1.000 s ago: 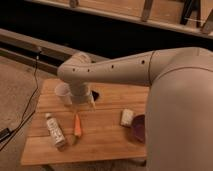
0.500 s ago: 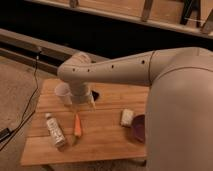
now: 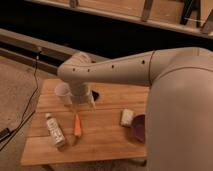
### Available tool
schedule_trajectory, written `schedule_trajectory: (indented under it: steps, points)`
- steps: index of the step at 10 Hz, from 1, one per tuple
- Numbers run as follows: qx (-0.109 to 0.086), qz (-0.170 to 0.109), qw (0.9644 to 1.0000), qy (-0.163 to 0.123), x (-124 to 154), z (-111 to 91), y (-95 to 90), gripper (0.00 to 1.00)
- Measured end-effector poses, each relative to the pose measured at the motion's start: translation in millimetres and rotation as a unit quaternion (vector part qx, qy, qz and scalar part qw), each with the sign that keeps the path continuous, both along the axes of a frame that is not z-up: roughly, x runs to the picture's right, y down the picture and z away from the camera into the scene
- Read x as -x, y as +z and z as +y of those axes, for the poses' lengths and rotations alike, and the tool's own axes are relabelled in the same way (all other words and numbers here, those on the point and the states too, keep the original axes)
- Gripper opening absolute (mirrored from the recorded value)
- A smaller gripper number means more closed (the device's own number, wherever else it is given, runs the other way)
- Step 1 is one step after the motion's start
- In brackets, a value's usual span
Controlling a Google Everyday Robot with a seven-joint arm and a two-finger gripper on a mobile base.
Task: Pick up the ceramic bowl
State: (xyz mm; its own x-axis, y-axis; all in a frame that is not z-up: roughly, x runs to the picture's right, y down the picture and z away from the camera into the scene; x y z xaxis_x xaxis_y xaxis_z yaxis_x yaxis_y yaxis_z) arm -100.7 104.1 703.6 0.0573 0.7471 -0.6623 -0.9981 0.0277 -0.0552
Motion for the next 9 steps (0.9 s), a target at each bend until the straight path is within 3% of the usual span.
schedule_trajectory:
  steps: [5,9]
  points:
    - [0.006,0.039,0.9972,0.063,-62,12,12.2,0.65]
    - [0.026,0.104,0.9877,0.113,-130,62,21.0,0.65]
